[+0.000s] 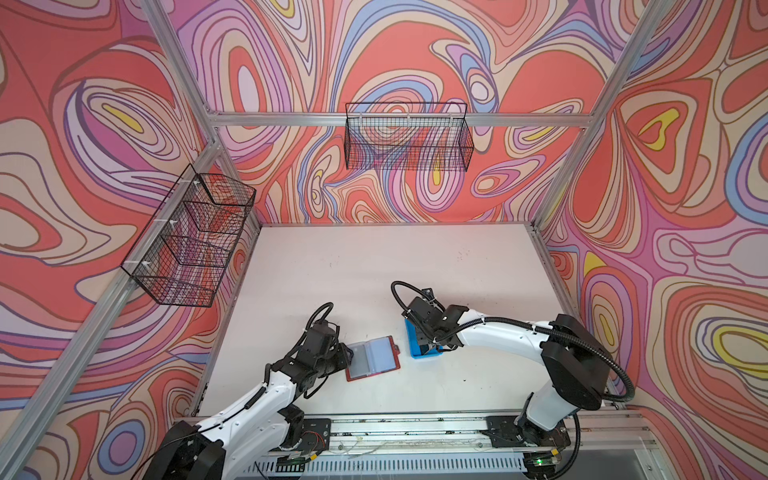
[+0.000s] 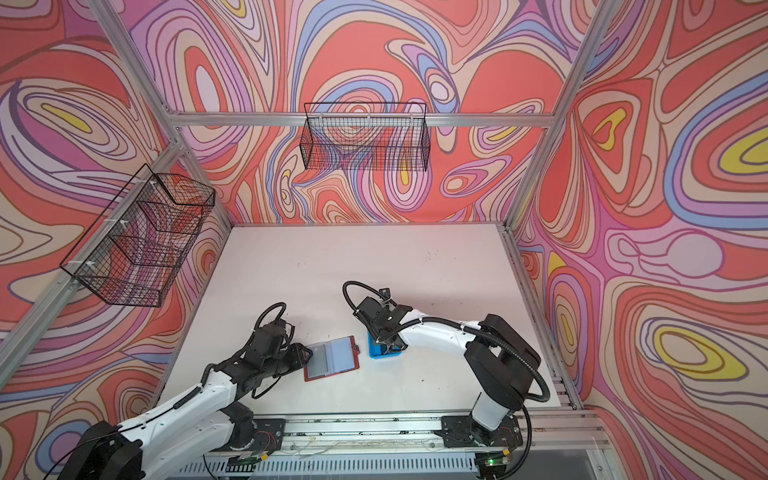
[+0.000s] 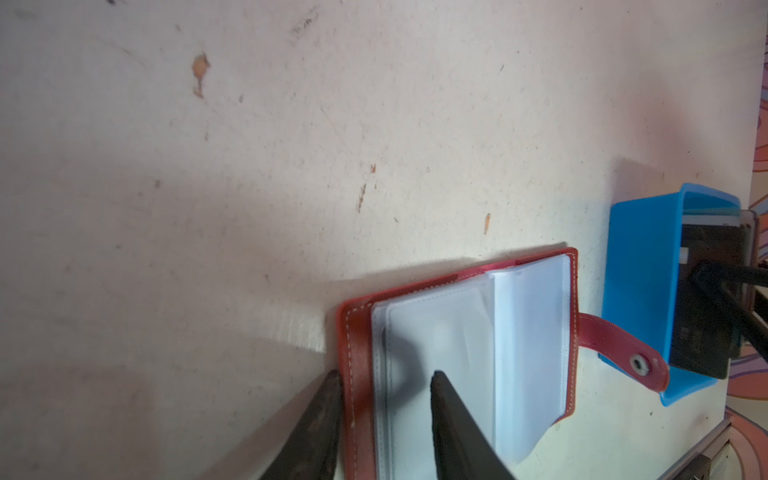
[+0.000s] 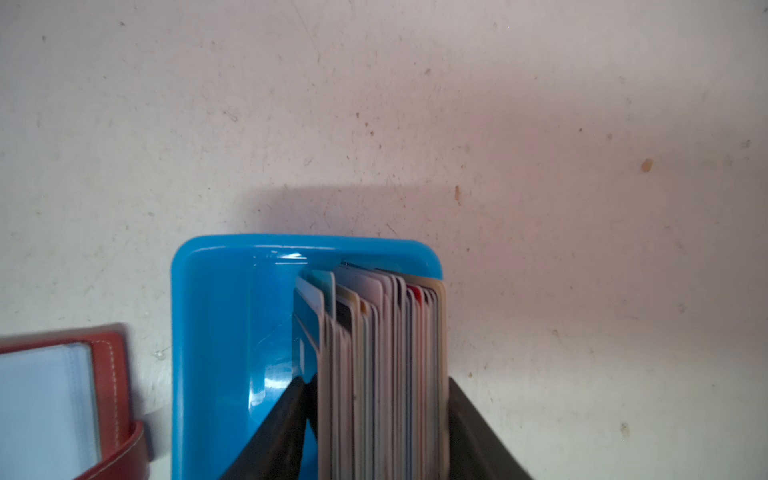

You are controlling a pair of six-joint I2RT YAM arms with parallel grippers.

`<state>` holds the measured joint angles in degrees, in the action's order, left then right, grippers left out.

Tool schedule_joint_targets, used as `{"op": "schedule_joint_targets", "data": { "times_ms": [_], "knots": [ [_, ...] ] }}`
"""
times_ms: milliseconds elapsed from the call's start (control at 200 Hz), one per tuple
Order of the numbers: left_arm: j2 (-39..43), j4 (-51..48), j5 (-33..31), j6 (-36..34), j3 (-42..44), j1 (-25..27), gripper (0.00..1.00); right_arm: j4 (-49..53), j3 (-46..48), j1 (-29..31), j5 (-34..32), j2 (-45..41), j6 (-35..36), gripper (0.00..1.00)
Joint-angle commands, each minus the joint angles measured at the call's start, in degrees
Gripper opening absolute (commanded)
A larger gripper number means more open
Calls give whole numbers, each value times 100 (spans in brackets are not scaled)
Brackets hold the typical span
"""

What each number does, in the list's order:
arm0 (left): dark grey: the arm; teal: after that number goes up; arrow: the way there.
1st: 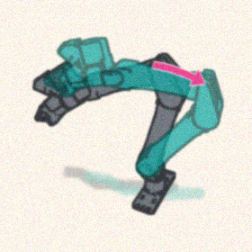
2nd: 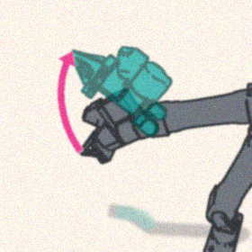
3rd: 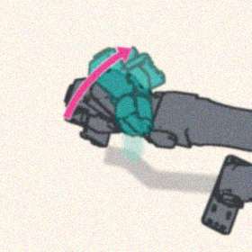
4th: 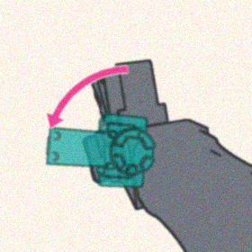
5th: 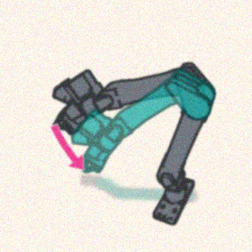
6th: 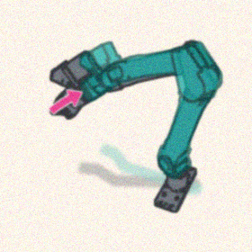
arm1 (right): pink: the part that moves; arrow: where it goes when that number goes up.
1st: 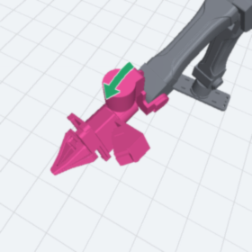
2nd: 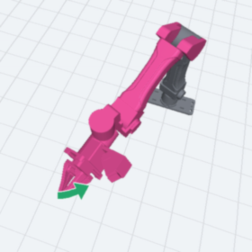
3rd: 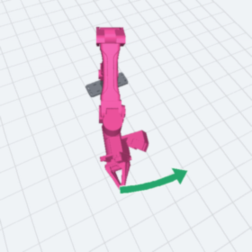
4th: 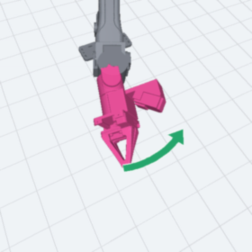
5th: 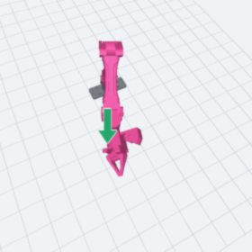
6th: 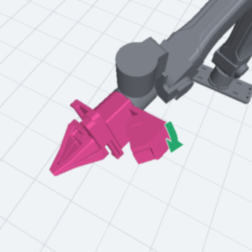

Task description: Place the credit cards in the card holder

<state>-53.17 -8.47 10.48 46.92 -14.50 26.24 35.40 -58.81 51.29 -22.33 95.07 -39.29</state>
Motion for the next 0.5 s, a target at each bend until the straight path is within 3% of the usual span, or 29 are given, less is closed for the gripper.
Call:
{"op": "schedule_joint_targets", "data": {
  "times_ms": [0, 285, 496],
  "knots": [
    [-71, 29, 15, -16, -18, -22, 38, 257, -111, 70, -198, 74, -69, 50],
    [-163, 108, 59, -16, -26, -21, 38, 319, -184, 113, -272, 57, -87, 55],
    [-220, 149, 70, -16, -26, -22, 38, 178, -98, 127, -104, 79, -104, 45]
  ]
}}
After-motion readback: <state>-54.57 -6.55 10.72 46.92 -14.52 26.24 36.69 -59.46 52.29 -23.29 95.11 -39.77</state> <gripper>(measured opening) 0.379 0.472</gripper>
